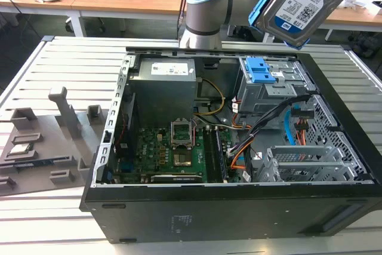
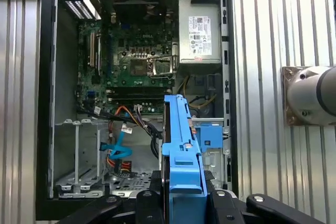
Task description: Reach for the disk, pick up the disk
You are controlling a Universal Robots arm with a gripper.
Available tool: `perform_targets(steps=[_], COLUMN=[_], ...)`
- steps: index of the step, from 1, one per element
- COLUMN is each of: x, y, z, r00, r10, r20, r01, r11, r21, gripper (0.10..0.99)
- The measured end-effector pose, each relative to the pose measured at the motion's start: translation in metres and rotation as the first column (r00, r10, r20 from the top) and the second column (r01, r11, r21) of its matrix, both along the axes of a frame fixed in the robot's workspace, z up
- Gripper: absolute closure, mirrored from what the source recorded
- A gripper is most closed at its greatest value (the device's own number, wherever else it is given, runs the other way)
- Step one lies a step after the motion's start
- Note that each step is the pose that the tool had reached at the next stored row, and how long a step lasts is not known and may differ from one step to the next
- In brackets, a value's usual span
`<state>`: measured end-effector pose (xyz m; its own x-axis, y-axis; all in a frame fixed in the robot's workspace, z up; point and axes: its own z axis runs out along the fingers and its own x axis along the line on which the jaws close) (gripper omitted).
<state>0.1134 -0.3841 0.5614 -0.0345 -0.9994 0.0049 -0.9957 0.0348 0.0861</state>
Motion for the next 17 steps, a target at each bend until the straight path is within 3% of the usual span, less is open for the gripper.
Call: perform_targets(steps=[2,3,6,12,17], x=[0.0002,0.0002,0.0002,0.0002,0.0002], y=[-0.0036,-0.0113,-0.0248,-0.0474,-0.0619], z=[-0.0001,-0.0001,-0.0001,-0.0002,-0.0003], r00=[1.0,1.0,1.0,1.0,1.0], r10=[-0.007,-0.007,-0.007,-0.008,-0.009], r20=[0.0,0.0,0.0,0.0,0.0], r01=[0.007,0.007,0.007,0.008,0.009], r11=[1.0,1.0,1.0,1.0,1.0], r21=[0.0,0.0,0.0,0.0,0.0], gripper=[0.718,0.718,0.718,0.718,0.718])
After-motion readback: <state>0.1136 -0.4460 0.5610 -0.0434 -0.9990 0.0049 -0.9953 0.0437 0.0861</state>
